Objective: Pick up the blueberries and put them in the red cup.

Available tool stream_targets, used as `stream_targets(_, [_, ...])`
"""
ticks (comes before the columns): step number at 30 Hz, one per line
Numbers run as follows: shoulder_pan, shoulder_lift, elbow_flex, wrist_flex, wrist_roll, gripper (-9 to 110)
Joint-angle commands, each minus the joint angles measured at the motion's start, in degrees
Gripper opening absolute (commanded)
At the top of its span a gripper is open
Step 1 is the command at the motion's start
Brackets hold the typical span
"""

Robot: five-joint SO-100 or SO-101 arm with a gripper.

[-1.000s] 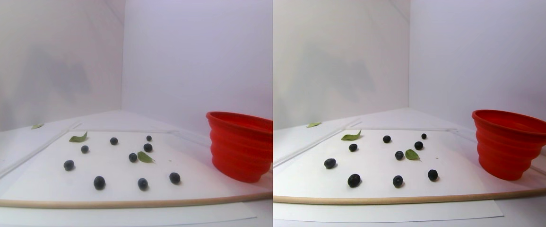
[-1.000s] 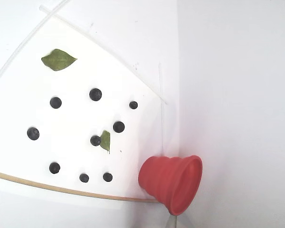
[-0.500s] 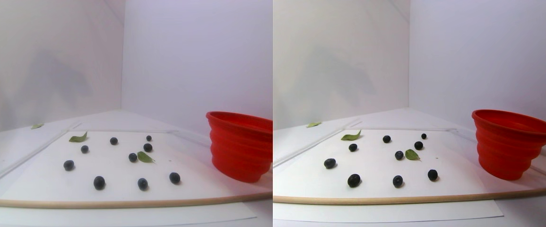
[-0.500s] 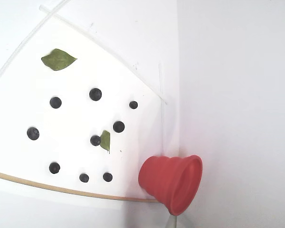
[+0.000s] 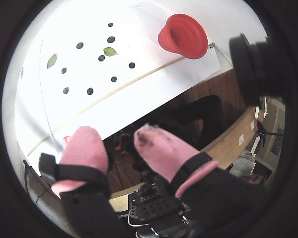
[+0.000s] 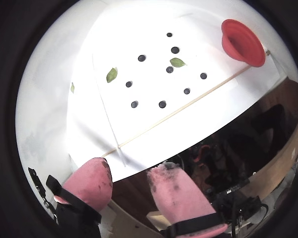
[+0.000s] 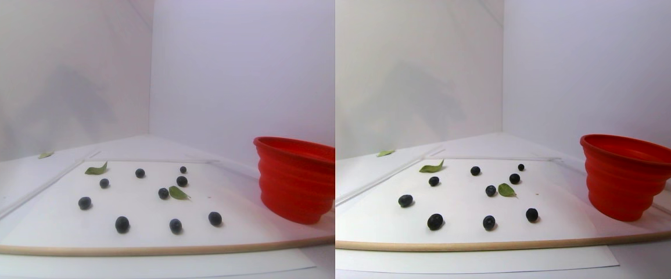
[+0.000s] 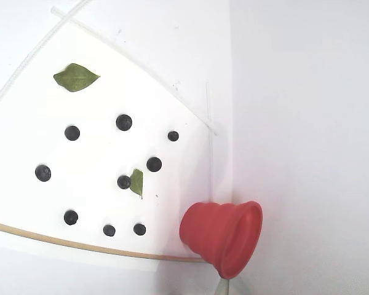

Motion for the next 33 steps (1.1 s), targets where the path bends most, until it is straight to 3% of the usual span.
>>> stream_targets(1, [0.4,-1.0,0.4,-2.2,-1.8,15])
stream_targets(33, [-0.6,-16.3,9.1,-15.6,-12.5,15])
